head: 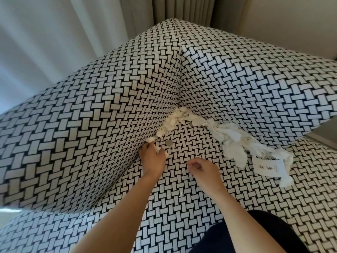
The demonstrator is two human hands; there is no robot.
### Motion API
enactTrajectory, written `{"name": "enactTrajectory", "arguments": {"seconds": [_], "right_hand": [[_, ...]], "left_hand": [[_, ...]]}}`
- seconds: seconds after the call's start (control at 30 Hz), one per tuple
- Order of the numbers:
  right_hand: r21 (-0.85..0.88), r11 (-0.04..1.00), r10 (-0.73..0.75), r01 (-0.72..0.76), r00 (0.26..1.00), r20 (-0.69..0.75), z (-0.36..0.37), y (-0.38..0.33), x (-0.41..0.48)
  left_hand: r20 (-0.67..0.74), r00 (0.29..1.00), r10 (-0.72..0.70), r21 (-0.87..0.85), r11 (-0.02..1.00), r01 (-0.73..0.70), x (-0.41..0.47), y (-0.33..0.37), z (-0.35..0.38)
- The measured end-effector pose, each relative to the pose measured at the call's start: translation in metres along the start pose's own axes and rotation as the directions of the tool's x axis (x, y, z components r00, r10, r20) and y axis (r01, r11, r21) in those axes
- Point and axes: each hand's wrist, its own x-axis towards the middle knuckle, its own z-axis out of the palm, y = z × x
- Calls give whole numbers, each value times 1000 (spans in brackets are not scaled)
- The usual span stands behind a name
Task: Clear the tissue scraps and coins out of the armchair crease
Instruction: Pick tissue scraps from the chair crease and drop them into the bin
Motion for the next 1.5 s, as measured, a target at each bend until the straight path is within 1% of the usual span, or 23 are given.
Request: {"name": "enactTrajectory", "arguments": {"seconds": [0.13, 0.23, 0.43, 0.47, 0.57, 0.7, 0.73, 0.8, 0.9, 0.97, 1.07, 1.13, 1.3, 1.4, 1.5], "right_hand": [[40, 999, 11, -11, 1000, 3, 0, 0, -1], [43, 999, 12, -12, 1000, 3, 0, 1, -1], [18, 1000, 4, -4, 1000, 0, 1, 2, 1], [18, 1000, 2, -2, 1000, 0, 1, 2, 1], [16, 1000, -3, 2, 1000, 3, 1, 3, 1], [19, 1000, 6, -6, 1000, 0, 1, 2, 1], [14, 1000, 4, -4, 1000, -5, 1, 2, 1], [2, 1000, -3, 3, 1000, -10, 1, 2, 2], [-10, 1000, -16, 16, 1000, -9, 2, 2, 2], [-16, 1000, -24, 23, 1000, -14, 1, 2, 2], [-2, 1000, -16, 16, 1000, -15, 2, 2, 1], [0, 1000, -20, 20, 1000, -15, 2, 3, 1], [8, 1000, -18, 18, 1000, -18, 2, 3, 1], [12, 1000, -17, 17, 1000, -20, 2, 4, 1], [19, 1000, -14, 14, 1000, -19, 2, 4, 1]], "left_hand": [[9, 1000, 30, 10, 999, -30, -5, -10, -4], [50, 997, 50, -61, 997, -47, -6, -12, -9], [121, 989, 83, -134, 989, -66, 0, -4, -12], [138, 988, 66, -98, 994, -53, 3, 0, -11], [205, 978, -47, 16, 999, 44, 11, 14, -8], [261, 955, -138, 147, 984, 102, 20, 27, 3], [280, 945, -171, 148, 980, 134, 21, 33, 4], [321, 918, -235, 47, 972, 232, 30, 41, 8], [312, 902, -298, -128, 928, 351, 36, 50, 14], [297, 901, -315, -141, 919, 368, 34, 49, 19], [199, 930, -308, -20, 948, 318, 22, 43, 22], [174, 942, -286, -33, 955, 296, 24, 36, 26], [109, 964, -244, -162, 952, 259, 22, 28, 28], [23, 983, -184, -118, 976, 185, 18, 27, 29], [6, 989, -145, -110, 983, 145, 17, 23, 27]]}}
